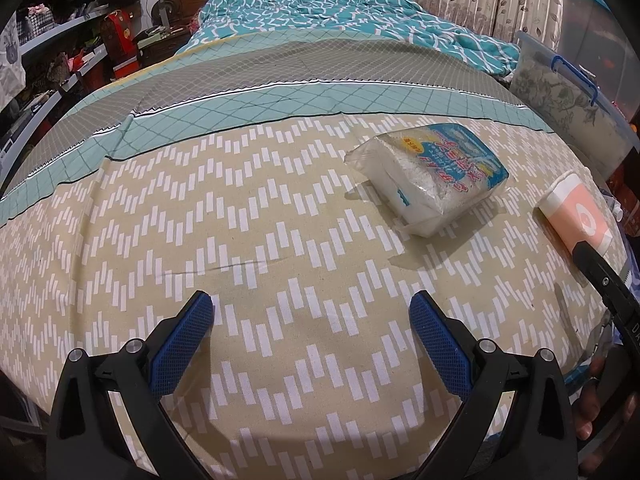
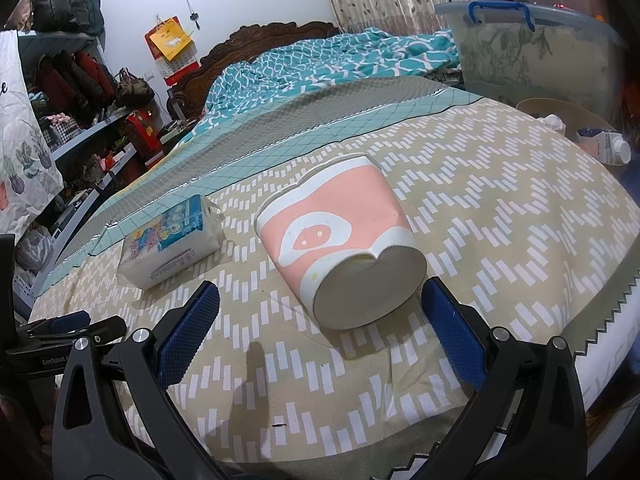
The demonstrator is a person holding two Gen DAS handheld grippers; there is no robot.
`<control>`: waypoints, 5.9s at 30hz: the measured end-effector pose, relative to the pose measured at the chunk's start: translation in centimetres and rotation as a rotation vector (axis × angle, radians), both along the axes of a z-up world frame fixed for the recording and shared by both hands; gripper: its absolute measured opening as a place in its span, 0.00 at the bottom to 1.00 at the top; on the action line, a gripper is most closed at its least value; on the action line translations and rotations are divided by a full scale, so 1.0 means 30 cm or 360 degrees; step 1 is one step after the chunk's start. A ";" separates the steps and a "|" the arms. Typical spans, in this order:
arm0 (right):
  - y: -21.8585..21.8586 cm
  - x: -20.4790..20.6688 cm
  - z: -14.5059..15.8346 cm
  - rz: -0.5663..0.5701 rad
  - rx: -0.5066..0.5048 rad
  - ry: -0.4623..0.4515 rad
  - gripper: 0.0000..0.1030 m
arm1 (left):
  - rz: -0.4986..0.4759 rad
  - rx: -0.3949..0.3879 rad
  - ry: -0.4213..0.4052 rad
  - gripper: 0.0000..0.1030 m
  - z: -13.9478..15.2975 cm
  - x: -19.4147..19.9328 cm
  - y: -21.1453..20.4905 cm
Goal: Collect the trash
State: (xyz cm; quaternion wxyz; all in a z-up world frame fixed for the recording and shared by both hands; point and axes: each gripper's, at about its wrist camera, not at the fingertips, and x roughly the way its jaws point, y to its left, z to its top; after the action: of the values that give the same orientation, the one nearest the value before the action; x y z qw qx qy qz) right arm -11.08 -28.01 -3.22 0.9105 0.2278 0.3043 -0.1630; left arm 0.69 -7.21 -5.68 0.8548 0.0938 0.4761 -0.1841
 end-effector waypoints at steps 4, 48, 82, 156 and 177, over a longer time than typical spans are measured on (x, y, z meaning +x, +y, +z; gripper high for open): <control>0.001 0.007 -0.004 -0.0023 0.0003 0.0007 0.97 | -0.0013 -0.0010 0.0005 0.92 -0.001 -0.001 0.001; 0.055 0.042 -0.020 -0.0147 -0.0090 0.0026 0.97 | -0.0050 0.0034 -0.0034 0.92 -0.015 -0.044 0.025; 0.102 0.091 -0.023 -0.0156 -0.0184 0.0067 0.97 | 0.0120 0.0032 0.0013 0.92 -0.002 -0.051 0.162; 0.024 0.009 0.013 0.0268 -0.0201 0.0131 0.97 | -0.0508 0.0150 -0.0242 0.92 0.108 0.036 -0.275; -0.094 0.441 0.121 0.0657 -0.0219 0.0293 0.64 | -0.0448 0.0149 -0.0142 0.59 0.027 0.353 -0.373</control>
State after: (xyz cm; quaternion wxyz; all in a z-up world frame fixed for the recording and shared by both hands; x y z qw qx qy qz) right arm 2.15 -30.82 0.43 0.9064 0.0822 0.4142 -0.0138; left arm 11.28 -18.41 -4.87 0.8354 0.2075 0.4280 -0.2754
